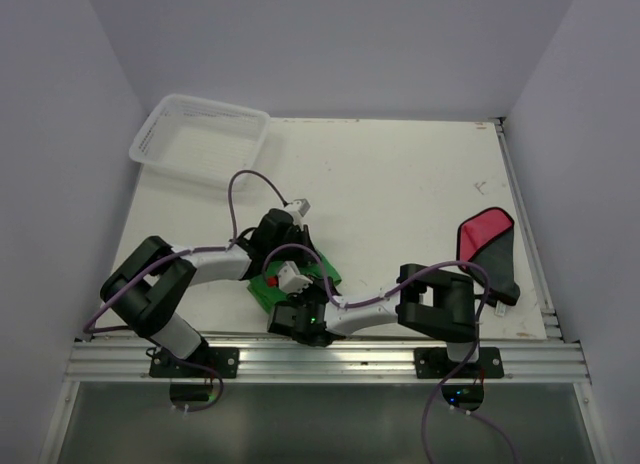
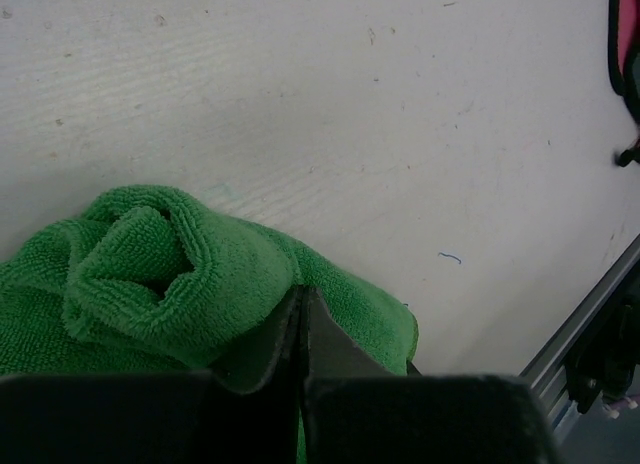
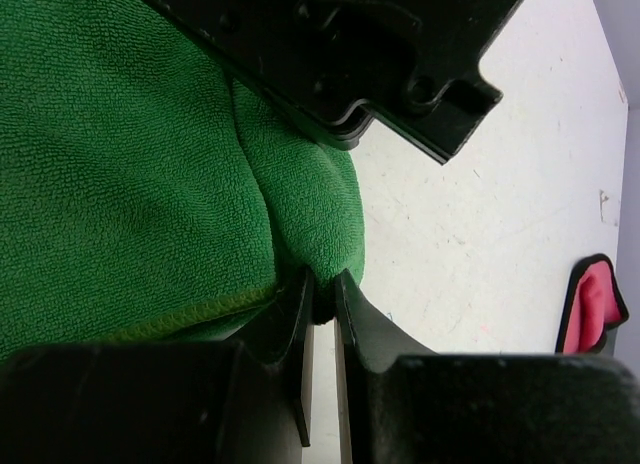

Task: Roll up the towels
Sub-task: Roll the towel

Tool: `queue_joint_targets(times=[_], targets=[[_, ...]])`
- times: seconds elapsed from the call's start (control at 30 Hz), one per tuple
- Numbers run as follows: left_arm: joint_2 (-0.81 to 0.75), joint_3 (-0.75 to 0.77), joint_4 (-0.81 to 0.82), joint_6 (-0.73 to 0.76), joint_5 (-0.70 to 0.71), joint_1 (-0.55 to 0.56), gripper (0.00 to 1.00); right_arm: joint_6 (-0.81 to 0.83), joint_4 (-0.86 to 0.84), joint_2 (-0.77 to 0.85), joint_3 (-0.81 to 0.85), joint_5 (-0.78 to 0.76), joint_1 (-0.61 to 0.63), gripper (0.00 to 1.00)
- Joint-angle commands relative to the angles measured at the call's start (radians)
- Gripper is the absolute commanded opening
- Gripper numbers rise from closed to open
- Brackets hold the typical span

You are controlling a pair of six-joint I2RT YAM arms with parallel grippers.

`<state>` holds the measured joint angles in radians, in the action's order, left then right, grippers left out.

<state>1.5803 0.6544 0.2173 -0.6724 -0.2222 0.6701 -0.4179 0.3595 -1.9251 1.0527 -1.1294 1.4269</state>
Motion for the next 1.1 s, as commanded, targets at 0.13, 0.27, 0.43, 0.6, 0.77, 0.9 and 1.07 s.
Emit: queue_joint_targets(times=[0.13,0.27,0.43,0.6,0.77,0.9,1.07], targets=[[0.014,-0.075,0.043,-0.018,0.061,0.006,0.01,-0.068,0.010,0.061,0.006,0.008,0.004,0.21],[0.023,-0.098,0.070,-0.033,0.055,0.006,0.00,-0.093,0.009,0.153,-0.034,0.031,0.004,0.28],[0.021,-0.098,0.064,-0.027,0.067,0.008,0.00,-0.114,0.004,0.332,-0.075,0.094,0.001,0.38],[0.014,-0.102,0.067,-0.027,0.075,0.006,0.00,-0.133,-0.066,0.483,-0.166,0.203,-0.009,0.45],[0.007,-0.116,0.070,-0.032,0.075,0.008,0.00,-0.212,-0.200,0.629,-0.298,0.529,-0.202,0.45],[-0.008,-0.125,0.070,-0.032,0.076,0.008,0.00,-0.275,-0.306,0.614,-0.336,0.842,-0.364,0.50],[-0.022,-0.130,0.074,-0.032,0.075,0.006,0.00,-0.289,-0.324,0.522,-0.295,0.951,-0.436,0.58]])
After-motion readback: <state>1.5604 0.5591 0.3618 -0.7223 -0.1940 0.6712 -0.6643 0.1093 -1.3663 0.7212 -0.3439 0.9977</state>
